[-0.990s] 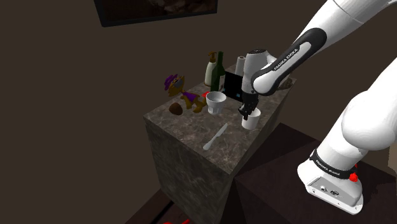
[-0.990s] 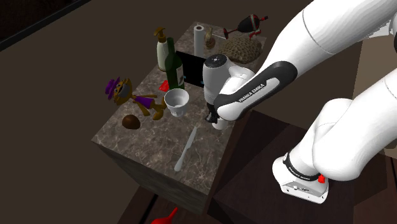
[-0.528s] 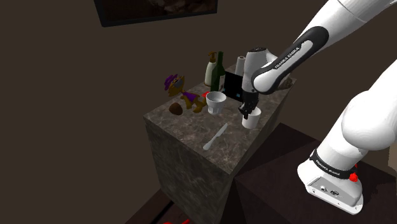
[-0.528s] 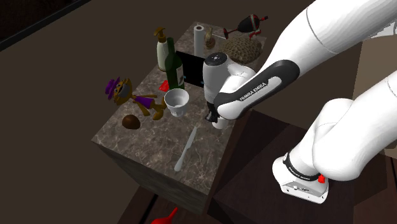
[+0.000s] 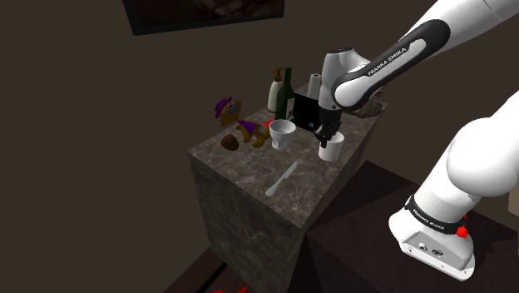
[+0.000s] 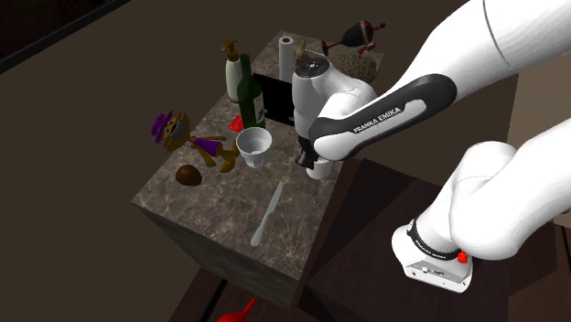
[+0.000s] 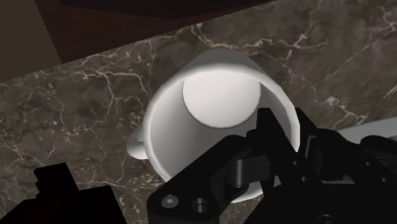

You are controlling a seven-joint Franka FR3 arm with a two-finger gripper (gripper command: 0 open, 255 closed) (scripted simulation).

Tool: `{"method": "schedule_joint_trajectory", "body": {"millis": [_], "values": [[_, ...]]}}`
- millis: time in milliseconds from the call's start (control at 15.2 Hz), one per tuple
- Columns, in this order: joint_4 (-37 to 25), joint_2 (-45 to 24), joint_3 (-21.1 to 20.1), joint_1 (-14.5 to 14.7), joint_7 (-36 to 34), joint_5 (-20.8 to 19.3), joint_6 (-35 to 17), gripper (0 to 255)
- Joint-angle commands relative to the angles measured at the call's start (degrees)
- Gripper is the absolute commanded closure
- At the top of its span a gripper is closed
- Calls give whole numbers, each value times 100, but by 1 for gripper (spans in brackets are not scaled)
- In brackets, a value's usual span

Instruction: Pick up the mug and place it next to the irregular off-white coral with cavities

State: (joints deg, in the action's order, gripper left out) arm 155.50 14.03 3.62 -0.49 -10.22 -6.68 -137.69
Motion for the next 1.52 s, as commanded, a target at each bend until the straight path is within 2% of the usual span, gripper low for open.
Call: {"method": "schedule_joint_trajectory", "body": {"millis": [0, 1452], "values": [[-55, 129, 1, 1, 19, 11, 186, 255], [-946, 1253, -46, 36, 147, 117, 2199, 255]]}}
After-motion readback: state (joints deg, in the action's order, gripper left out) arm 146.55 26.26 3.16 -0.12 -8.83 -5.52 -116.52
